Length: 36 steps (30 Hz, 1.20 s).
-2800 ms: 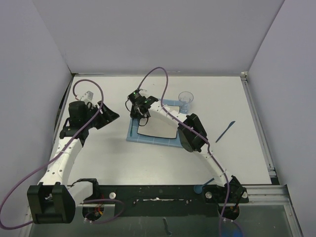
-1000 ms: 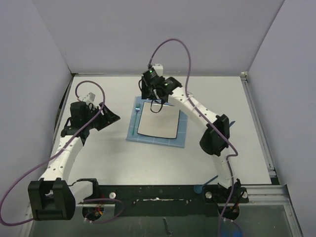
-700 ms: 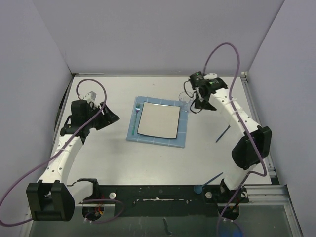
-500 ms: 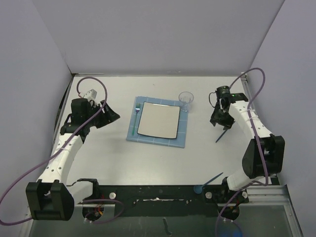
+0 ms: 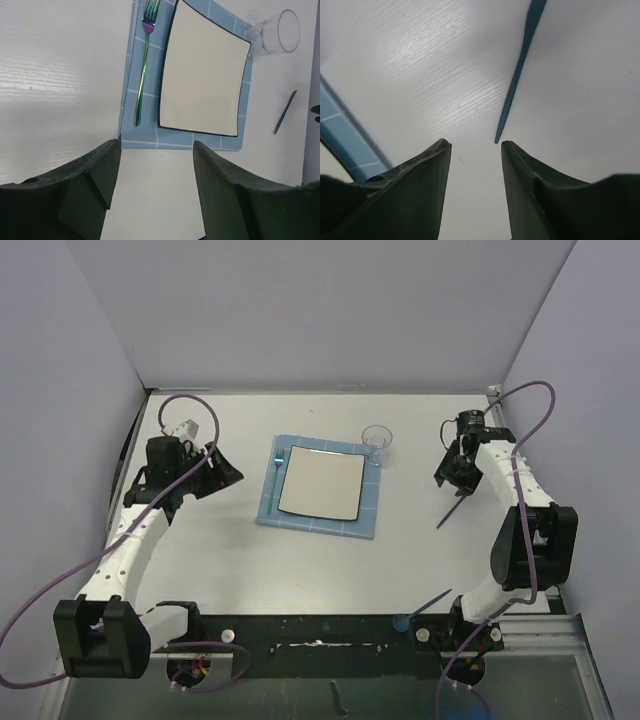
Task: Set the dinner table for one person
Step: Pick up the knife at the center of the board.
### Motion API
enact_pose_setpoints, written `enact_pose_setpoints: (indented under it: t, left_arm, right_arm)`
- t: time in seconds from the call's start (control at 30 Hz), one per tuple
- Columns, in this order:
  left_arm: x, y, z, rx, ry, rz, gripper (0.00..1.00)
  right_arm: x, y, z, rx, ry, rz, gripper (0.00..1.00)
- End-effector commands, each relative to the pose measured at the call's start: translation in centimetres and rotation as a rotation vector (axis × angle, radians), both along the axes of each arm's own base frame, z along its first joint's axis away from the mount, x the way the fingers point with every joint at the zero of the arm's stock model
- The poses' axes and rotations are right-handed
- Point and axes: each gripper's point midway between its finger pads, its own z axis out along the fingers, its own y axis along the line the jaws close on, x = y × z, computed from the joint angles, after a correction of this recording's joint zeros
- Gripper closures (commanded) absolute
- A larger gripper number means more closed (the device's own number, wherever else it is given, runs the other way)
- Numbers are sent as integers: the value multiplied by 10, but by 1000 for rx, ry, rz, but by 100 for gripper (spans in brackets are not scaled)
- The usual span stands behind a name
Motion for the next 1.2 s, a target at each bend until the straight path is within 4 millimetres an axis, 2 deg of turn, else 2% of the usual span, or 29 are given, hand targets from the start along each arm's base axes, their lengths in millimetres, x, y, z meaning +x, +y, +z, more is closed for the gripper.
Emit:
enact_pose_setpoints:
  t: [0.0,0.13,0.33,0.6,0.83,0.97,1.17]
  left_arm:
    - [15,1,31,13,-94,-12,42]
    - [17,2,28,-8,-90,-11,42]
    - [24,-1,27,-27,-80,-14,42]
    - [28,-2,24,-36,-63,-15,42]
    - [34,-4,23,-53,-53,-16,43]
    - [36,-5,25,-60,-55,-15,43]
    - [37,-5,25,-62,-52,-12,43]
  right_arm:
    - [10,-19,-16,5,5,-64,55]
    - [11,-38,-33,-20,40,-118,55]
    - [10,-48,-60,-11,91,-136,57]
    - [2,-71,-81,-19,143,-189,57]
    - [-5,-72,-101,-20,200,-198,60]
    - [-7,-66,-118,14,239,-190,63]
    - [-2,-61,-122,29,235,-179,66]
